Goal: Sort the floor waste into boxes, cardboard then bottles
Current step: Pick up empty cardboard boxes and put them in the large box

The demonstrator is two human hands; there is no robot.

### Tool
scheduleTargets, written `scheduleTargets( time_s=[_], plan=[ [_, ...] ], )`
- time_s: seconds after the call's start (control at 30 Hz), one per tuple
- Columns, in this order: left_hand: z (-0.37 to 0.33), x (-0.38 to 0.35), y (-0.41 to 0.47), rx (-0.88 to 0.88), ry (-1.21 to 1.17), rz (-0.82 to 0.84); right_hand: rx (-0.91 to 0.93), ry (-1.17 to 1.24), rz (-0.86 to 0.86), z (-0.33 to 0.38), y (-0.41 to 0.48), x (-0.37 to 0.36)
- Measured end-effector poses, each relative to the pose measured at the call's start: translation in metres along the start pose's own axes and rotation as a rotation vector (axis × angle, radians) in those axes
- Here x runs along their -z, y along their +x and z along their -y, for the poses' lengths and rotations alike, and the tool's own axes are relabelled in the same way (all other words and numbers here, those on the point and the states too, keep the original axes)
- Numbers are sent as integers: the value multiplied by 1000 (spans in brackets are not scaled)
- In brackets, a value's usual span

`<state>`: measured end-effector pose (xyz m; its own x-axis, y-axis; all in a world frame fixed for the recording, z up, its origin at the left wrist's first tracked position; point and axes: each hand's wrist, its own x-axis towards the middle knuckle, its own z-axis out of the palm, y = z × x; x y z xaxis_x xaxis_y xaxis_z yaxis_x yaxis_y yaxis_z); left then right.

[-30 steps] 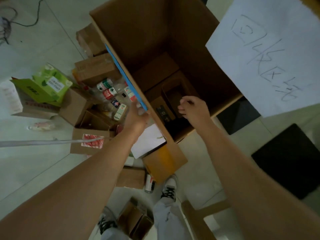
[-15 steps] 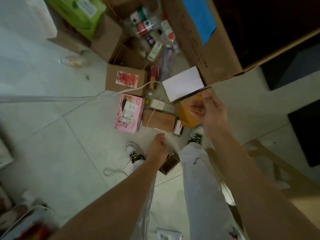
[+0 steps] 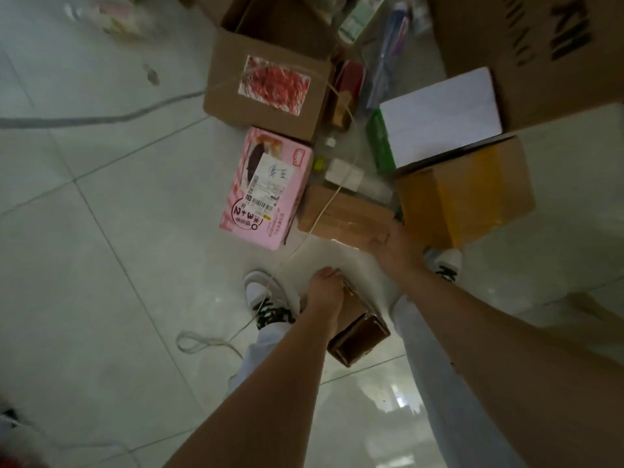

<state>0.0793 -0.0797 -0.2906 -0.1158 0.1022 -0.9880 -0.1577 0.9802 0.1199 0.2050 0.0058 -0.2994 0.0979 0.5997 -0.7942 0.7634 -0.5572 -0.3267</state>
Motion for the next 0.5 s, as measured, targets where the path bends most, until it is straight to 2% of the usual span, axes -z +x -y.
scheduleTargets(
  time_s=[0.1, 0.17, 0.23, 0.37, 0.5],
  plan=[
    [-13, -16, 42, 76, -244, 38, 154, -215, -52, 14, 48, -12],
    [-18, -25, 66, 108, -308, 29, 204, -273, -62, 20, 75, -15],
    [-20, -30, 83, 131, -327, 33, 179, -321, -60, 23, 96, -15],
    [-15, -33, 104, 153, -313, 78, 149, -436, 131, 14, 108, -25],
    [-15, -29, 108, 95, -374, 103, 127, -380, 200, 7, 98, -47]
  ],
)
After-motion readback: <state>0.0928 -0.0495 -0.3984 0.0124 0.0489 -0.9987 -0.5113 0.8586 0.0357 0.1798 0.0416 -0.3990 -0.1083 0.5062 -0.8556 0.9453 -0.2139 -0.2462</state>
